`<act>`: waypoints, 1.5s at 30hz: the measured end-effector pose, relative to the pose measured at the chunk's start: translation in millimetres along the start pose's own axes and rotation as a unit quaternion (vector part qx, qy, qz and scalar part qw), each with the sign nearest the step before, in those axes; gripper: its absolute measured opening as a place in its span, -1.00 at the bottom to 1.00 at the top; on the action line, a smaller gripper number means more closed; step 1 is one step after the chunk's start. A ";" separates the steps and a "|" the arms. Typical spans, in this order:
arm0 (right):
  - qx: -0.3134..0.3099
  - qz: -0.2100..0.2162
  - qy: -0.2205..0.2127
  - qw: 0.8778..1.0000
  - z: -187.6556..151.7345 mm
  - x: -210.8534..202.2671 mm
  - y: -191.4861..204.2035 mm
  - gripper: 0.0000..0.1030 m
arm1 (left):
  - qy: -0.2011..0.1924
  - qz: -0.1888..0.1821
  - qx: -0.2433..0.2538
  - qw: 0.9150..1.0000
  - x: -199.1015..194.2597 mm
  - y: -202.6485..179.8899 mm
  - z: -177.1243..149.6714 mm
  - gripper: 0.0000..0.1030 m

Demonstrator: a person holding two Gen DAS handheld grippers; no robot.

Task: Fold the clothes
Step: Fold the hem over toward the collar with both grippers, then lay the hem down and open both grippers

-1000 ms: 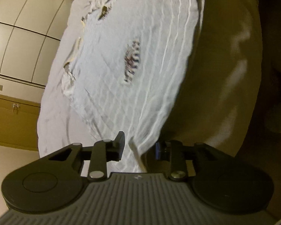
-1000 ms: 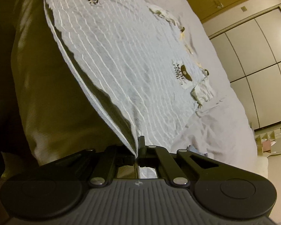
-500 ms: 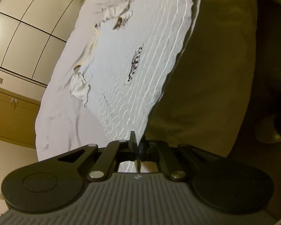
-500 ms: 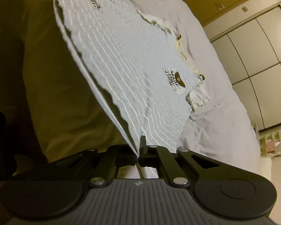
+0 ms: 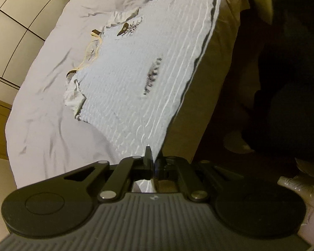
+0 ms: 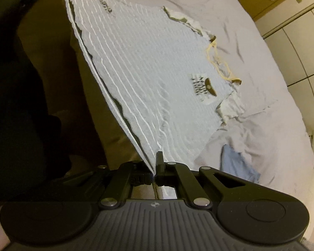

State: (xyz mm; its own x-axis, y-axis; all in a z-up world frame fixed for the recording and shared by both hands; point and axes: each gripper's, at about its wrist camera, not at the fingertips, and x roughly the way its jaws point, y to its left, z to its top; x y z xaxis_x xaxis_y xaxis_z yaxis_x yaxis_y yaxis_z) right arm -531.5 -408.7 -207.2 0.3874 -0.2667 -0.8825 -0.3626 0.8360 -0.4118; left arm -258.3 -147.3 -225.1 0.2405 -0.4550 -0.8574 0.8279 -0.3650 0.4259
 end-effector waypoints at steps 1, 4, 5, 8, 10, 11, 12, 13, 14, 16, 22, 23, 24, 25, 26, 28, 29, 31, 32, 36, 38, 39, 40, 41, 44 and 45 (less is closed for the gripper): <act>-0.002 -0.005 -0.002 1.000 4.2 0.6 -8.4 -1.00 | -0.004 0.007 -0.009 1.000 3.7 17.6 5.0 -0.98; -0.008 -0.025 -0.017 0.999 23.5 6.6 -52.4 -1.00 | -0.014 0.033 -0.030 0.999 17.4 71.8 25.4 -0.98; -0.010 -0.031 -0.022 0.999 30.2 9.6 -67.5 -1.00 | -0.017 0.041 -0.036 0.998 22.4 89.6 33.0 -0.98; -0.014 -0.025 -0.025 0.999 52.6 28.5 -124.7 -1.00 | -0.014 0.054 -0.044 0.997 46.4 152.9 59.7 -0.98; -0.005 -0.009 -0.023 1.000 67.8 48.8 -166.7 -1.00 | -0.010 0.056 -0.051 0.997 65.8 190.8 77.9 -0.98; 0.006 0.005 -0.019 1.000 75.4 61.6 -189.6 -1.00 | -0.006 0.055 -0.052 0.997 75.9 207.9 85.8 -0.98; 0.016 0.018 -0.017 1.000 82.4 75.0 -211.4 -1.00 | -0.004 0.054 -0.054 0.997 85.9 224.4 93.2 -0.98; 0.023 0.031 -0.015 0.999 88.8 89.0 -232.4 -1.00 | 0.000 0.049 -0.057 0.997 98.4 241.8 100.6 -0.98; 0.029 0.044 -0.015 0.999 94.2 103.6 -251.7 -1.00 | 0.006 0.043 -0.061 0.997 111.8 259.0 107.2 -0.98; 0.036 0.073 -0.014 0.997 103.3 136.0 -286.5 -1.00 | 0.021 0.036 -0.071 0.997 142.2 289.7 118.5 -0.97; 0.060 0.138 0.022 0.988 128.2 247.1 -362.7 -1.00 | 0.068 -0.014 -0.120 0.990 250.6 357.5 143.2 -0.97; 0.062 0.144 0.029 0.987 130.6 262.9 -370.2 -1.00 | 0.074 -0.023 -0.137 0.988 267.0 365.8 144.1 -0.97; 0.065 0.150 0.035 0.986 132.5 277.3 -376.9 -1.00 | 0.078 -0.030 -0.150 0.985 280.4 372.1 144.4 -0.97; 0.071 0.157 0.041 0.984 133.8 290.5 -382.4 -1.00 | 0.082 -0.036 -0.162 0.983 293.3 378.0 144.6 -0.97; 0.080 0.165 0.045 0.982 133.7 300.3 -385.3 -1.00 | 0.086 -0.042 -0.174 0.980 306.1 383.9 144.8 -0.97; 0.100 0.177 0.050 0.978 131.1 317.5 -392.2 -1.00 | 0.092 -0.051 -0.186 0.977 322.6 389.4 140.3 -0.97; 0.110 0.180 0.051 0.976 127.5 325.2 -396.2 -1.00 | 0.093 -0.055 -0.187 0.976 329.6 391.5 139.2 -0.97; 0.131 0.185 0.054 0.972 124.1 339.8 -402.7 -1.00 | 0.094 -0.062 -0.183 0.977 341.0 394.1 137.0 -0.97; 0.140 0.189 0.056 0.970 126.3 347.5 -408.7 -1.00 | 0.095 -0.068 -0.182 0.976 345.6 393.5 134.2 -0.97; 0.181 0.190 0.070 0.962 125.3 363.1 -415.6 -0.96 | 0.098 -0.082 -0.189 0.974 360.5 393.1 124.1 -0.92; 0.206 0.187 0.081 0.957 123.4 371.6 -418.7 -0.81 | 0.099 -0.089 -0.201 0.970 367.0 395.2 118.5 -0.89; 0.217 0.185 0.084 0.955 121.8 374.6 -420.3 -0.77 | 0.099 -0.093 -0.211 0.968 370.1 397.5 115.1 -0.88; 0.227 0.183 0.085 0.953 119.4 376.1 -421.3 -0.77 | 0.099 -0.097 -0.221 0.965 373.2 399.8 111.6 -0.86; 0.237 0.181 0.085 0.951 116.6 377.3 -421.9 -0.77 | 0.099 -0.102 -0.231 0.962 376.3 402.0 108.1 -0.85; 0.271 0.177 0.077 0.943 107.0 381.2 -424.4 -0.77 | 0.099 -0.114 -0.257 0.955 388.9 408.7 100.1 -0.83; 0.282 0.179 0.075 0.940 104.3 382.2 -425.4 -0.79 | 0.095 -0.118 -0.264 0.952 398.2 411.8 100.5 -0.83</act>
State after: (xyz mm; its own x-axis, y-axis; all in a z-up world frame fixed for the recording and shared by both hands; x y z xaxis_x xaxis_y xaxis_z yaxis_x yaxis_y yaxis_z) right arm -140.8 -816.3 -345.5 0.1879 0.0514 -0.9808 0.0761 0.9949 0.0668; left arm 127.5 -560.4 -362.1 0.0626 -0.2371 -0.9695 0.9976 0.0441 0.0536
